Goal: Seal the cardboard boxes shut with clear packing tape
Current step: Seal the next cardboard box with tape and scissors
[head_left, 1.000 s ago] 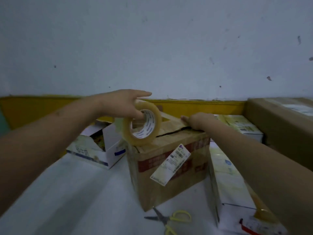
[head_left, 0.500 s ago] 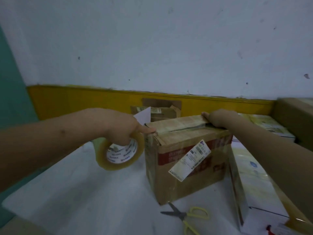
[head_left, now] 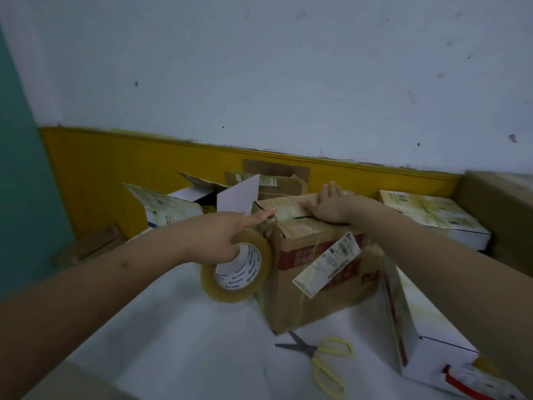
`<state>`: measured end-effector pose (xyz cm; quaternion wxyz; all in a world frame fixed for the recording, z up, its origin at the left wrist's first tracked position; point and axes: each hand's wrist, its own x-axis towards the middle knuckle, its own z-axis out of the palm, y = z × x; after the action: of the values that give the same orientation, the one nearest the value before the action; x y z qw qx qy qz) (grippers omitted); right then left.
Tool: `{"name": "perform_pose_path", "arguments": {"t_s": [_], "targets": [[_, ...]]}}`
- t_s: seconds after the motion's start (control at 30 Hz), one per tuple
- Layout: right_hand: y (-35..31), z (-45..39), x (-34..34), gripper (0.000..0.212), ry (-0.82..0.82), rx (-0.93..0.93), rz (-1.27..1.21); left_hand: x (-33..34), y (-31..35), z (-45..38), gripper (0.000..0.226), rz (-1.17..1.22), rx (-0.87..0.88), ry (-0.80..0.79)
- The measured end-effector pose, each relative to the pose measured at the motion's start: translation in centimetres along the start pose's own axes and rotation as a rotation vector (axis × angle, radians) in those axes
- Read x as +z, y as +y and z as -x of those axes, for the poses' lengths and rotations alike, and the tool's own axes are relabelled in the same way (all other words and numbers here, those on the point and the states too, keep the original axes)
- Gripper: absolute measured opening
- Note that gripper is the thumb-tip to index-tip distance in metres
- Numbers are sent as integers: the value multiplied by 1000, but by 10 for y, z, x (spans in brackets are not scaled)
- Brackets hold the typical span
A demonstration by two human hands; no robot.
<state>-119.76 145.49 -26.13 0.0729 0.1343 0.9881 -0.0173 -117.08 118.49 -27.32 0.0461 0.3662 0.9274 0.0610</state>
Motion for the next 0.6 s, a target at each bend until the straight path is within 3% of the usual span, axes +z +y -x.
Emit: {"name": "perform_pose_path", "arguments": {"t_s": [0.27,0.4,0.5,0.6], "targets": [[-64,29,4,88,-67,-201,41,18,-1,4,103,118,-67,125],[-52,15,6,94,-81,-281,124,12,3,6,102,503,-70,138],[-47,9,5,84,-82,-340,171,7,-1,2,84,736,-271,186],[-37,20,-3,77,-4,-406,193,15,9,-1,62,1088,-352,27]]}}
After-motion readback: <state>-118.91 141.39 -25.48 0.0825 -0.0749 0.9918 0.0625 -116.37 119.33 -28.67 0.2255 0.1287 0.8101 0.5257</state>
